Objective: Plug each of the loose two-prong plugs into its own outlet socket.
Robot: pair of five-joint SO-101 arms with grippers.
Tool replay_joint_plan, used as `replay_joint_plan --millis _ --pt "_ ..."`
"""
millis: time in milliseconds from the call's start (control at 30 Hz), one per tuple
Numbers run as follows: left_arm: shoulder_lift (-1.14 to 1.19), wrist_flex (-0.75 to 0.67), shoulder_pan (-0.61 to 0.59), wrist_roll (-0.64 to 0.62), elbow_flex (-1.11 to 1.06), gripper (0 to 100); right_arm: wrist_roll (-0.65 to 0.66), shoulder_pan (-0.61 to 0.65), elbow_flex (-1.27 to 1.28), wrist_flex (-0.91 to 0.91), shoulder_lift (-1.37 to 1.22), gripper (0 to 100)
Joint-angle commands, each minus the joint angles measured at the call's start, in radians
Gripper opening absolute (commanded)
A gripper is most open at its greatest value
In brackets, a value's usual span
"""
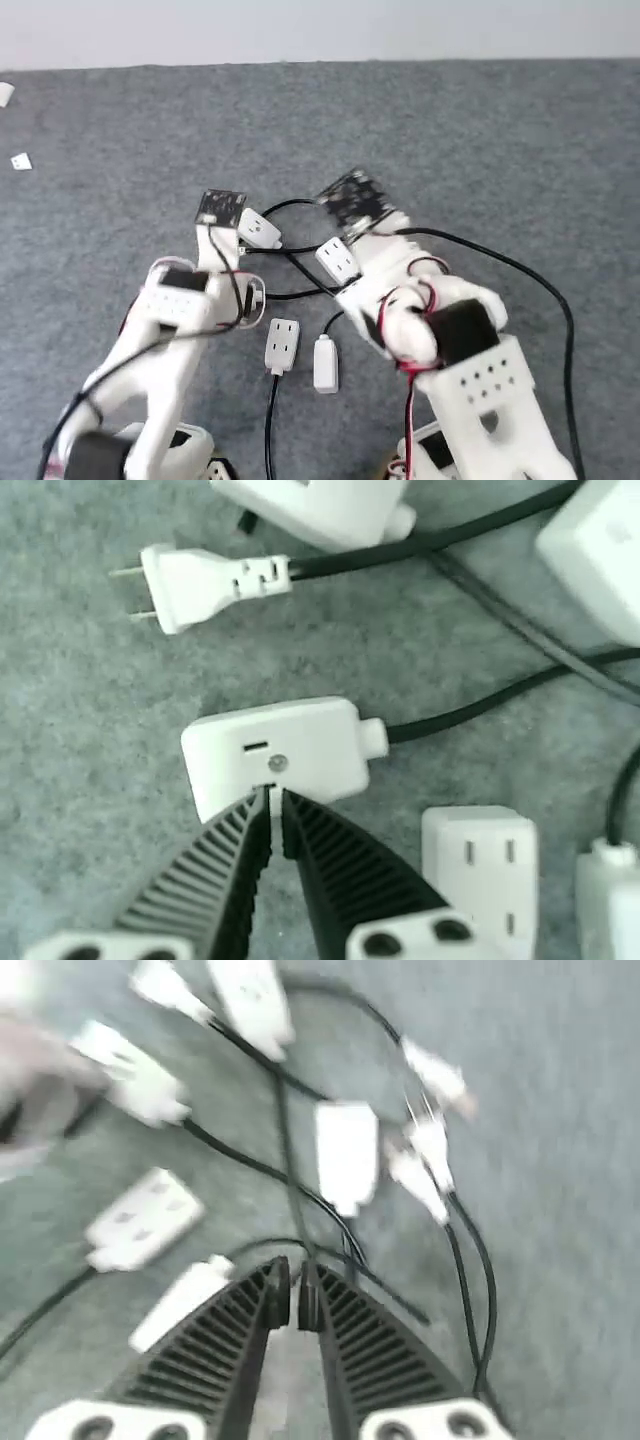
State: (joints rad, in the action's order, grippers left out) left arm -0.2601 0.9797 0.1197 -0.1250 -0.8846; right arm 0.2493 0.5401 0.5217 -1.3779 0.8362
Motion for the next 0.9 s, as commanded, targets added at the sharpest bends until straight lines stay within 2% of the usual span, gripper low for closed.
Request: replay_joint_plan --millis 0,100,300,467,567,867 --pt "0.213 0.104 -0.012 0.069 0.209 1 0.000 0.079 -0.143 -0.018 0.021 0.8" --pt "0.281 0.140 -0.032 0.094 0.277 1 -0.002 0.093 -0.178 0.002 0.015 0.8" --pt "0.239 0.115 -0.032 0.115 0.240 1 0.006 0.068 -0.184 0.111 0.012 0.8" --pt "0.183 0.084 -0.054 0.115 0.197 1 0.002 0.016 -0.161 0.087 0.012 0.8" --pt "0.160 0.078 -0.089 0.112 0.193 1 -0.005 -0.038 -0.054 0.047 0.012 0.8" --pt "0.155 0.063 -0.097 0.110 0.189 1 0.008 -0.038 0.313 0.108 0.013 2.8"
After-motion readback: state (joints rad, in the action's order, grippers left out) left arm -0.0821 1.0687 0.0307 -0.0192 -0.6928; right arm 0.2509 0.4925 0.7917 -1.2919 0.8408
